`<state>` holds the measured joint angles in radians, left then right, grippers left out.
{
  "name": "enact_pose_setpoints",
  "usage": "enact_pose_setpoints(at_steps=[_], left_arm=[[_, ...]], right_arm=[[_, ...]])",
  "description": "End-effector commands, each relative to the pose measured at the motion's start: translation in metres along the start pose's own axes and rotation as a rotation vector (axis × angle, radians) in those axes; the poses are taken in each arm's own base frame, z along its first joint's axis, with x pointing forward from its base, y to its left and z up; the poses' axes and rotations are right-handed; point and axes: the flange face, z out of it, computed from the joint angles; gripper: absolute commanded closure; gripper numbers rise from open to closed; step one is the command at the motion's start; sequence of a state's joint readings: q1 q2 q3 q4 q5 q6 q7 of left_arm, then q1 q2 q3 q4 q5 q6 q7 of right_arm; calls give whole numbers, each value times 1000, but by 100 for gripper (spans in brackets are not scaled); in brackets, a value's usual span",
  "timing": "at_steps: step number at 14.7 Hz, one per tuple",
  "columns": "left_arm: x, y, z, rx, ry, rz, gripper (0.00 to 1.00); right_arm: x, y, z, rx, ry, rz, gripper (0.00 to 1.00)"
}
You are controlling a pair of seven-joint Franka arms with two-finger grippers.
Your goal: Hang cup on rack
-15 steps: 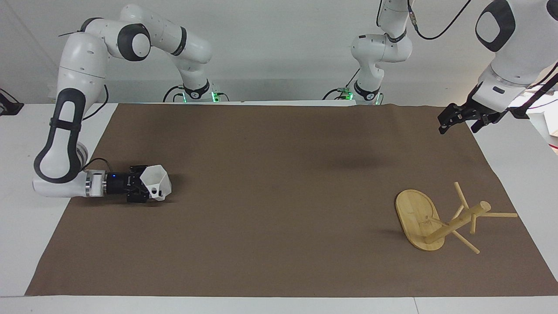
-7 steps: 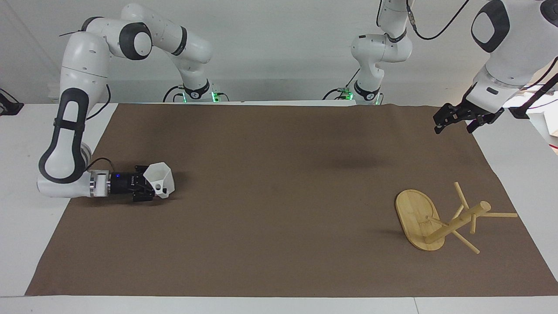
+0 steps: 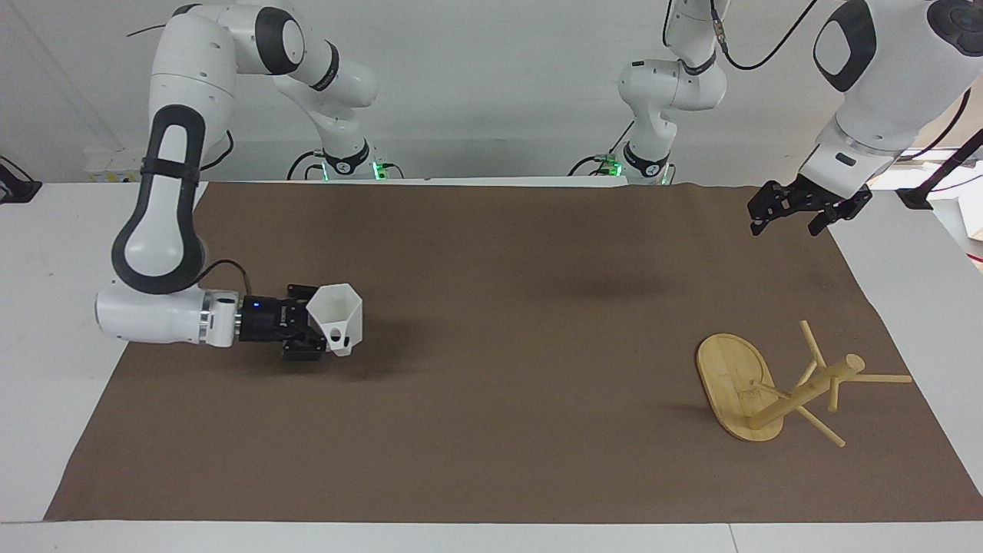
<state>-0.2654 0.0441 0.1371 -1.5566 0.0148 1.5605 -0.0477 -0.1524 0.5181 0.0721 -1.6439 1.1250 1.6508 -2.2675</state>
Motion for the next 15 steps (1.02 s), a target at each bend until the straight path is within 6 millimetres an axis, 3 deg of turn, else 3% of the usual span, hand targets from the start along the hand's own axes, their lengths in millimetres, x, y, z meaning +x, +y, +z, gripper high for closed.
enact_pose_setpoints(at_steps=[1, 3, 4, 6, 9, 10, 12, 15], left_arm=[[-4, 53, 9, -29, 118, -224, 0], [-4, 100, 10, -68, 164, -306, 0], [-7, 122, 10, -98, 156, -339, 0], [-14, 182, 16, -142, 168, -403, 0], [-18, 246, 24, -221, 111, -413, 0], [-11, 265, 35, -222, 99, -445, 0], [5, 296, 49, -228, 103, -479, 0], [21, 322, 65, -220, 103, -507, 0]], right_arm=[[15, 8, 56, -70, 21, 69, 67], [38, 19, 104, -127, 50, 124, 67], [43, 21, 119, -148, 52, 139, 67], [51, 22, 140, -163, 46, 157, 67], [56, 22, 163, -186, 14, 149, 67], [60, 22, 172, -195, 16, 151, 67], [71, 22, 186, -211, 7, 141, 67], [80, 21, 198, -212, -4, 124, 67]])
